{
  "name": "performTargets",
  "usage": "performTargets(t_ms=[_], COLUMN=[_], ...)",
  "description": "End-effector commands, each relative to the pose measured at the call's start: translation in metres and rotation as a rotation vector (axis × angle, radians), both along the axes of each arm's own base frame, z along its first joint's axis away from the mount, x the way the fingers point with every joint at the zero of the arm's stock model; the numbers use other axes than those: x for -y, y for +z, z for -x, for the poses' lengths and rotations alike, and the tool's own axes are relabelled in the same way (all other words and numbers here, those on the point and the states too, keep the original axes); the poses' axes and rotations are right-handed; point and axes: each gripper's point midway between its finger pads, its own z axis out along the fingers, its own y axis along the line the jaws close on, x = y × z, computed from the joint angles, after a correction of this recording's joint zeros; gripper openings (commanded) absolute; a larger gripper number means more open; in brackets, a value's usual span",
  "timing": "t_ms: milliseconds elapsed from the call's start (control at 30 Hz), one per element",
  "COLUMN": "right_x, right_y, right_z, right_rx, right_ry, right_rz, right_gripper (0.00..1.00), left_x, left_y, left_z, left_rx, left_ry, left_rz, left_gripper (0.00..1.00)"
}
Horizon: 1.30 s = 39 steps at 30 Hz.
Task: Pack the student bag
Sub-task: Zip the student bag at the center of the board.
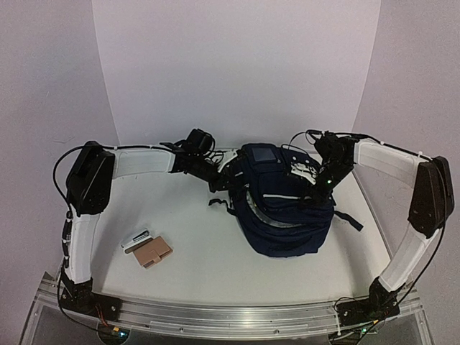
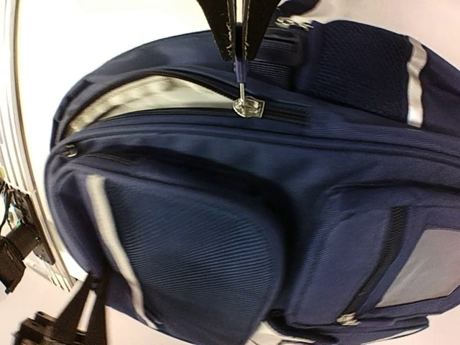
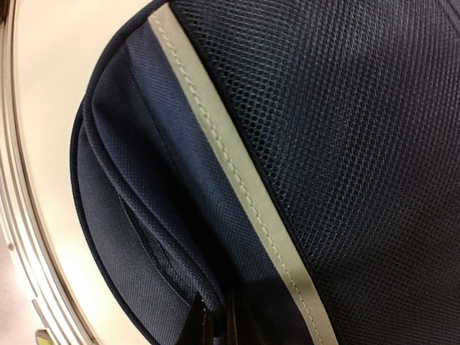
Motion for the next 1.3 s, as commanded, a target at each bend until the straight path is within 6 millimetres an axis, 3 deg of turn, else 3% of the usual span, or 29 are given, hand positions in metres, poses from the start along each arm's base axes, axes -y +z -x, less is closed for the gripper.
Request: performTargets(t_ms=[0, 167, 367, 633, 733, 833, 933, 1000, 1100, 1267], right_x=[-0.001, -0.006, -0.013, -0.033, -0.036, -0.034, -0.032, -0.032, -0.032, -0.034], right_y=[-0.006, -0.008, -0.007, -0.023, -0.024, -0.023, -0.022, -0.022, -0.023, -0.024], right_z=[-0.003, -0.01, -0.01, -0.001, 0.001, 0.0, 0.003, 0.005, 0.007, 0.007], right_rx=[-0.097, -0.1, -0.123, -0.165, -0.163, -0.149, -0.142, -0.144, -0.15, -0.157], right_ry=[-0.119, -0.147, -0.164, -0.155, -0.146, -0.146, -0.14, -0.14, -0.14, -0.14], right_rz=[-0.011, -0.033, -0.069, -0.08, -0.072, -0.063, -0.058, -0.058, -0.06, -0.063], right_gripper=[0.0, 0.0, 0.0, 0.0, 0.0, 0.0, 0.0, 0.0, 0.0, 0.0], left_x=[0.006, 0.012, 0.025, 0.054, 0.04, 0.013, -0.012, -0.027, -0.038, -0.023], left_y=[0.035, 0.022, 0.012, 0.023, 0.029, 0.034, 0.04, 0.04, 0.036, 0.018], left_z=[0.042, 0.08, 0.105, 0.15, 0.137, 0.118, 0.103, 0.093, 0.081, 0.084], left_rx=[0.054, 0.044, 0.034, 0.057, 0.054, 0.069, 0.112, 0.12, 0.157, 0.14], left_ry=[-0.045, -0.065, -0.051, -0.077, 0.023, 0.114, 0.163, 0.181, 0.152, 0.036], left_rz=[0.0, -0.035, -0.042, 0.013, 0.036, 0.058, 0.08, 0.093, 0.073, 0.03], left_gripper=[0.0, 0.0, 0.0, 0.0, 0.02, 0.21, 0.47, 0.57, 0.62, 0.63])
